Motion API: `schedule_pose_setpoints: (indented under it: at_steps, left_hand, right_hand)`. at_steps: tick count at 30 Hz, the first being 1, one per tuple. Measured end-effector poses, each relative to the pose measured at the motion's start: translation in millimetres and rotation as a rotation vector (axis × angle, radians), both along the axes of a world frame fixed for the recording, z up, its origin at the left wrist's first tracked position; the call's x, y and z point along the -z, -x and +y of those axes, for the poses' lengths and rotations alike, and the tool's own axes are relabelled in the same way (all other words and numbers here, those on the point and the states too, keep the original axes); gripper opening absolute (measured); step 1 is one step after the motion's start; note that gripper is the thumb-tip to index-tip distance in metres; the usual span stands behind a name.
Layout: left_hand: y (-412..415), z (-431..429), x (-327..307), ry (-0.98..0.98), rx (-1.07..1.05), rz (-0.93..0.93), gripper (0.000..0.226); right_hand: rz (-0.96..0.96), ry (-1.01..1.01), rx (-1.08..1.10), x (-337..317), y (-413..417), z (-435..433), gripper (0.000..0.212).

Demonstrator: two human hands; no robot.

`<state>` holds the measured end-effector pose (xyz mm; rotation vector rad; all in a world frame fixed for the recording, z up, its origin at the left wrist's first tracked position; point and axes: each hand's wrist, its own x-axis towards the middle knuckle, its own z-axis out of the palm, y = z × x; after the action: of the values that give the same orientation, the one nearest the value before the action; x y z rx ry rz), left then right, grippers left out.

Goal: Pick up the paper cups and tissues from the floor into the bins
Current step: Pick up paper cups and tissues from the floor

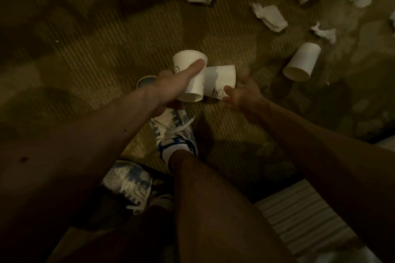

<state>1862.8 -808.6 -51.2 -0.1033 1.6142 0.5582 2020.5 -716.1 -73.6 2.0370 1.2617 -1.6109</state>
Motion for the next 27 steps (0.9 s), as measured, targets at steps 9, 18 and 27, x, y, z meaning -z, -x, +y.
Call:
schedule_pose_setpoints:
  at_steps: [9,18,27]
  left_hand:
    - [19,3,2,-0.137,-0.141,-0.075,0.078]
    - [49,8,-2,-0.340,-0.350,-0.286,0.060]
    - [90,16,16,-0.371,-0.561,-0.167,0.050]
  right_hand:
    - [0.070,-0.061,-0.131,-3,27,4,0.031]
    - [0.291,-0.059,-0.269,-26,74,34,0.014]
    - [0.276,0.043,0.052,1,142,73,0.047]
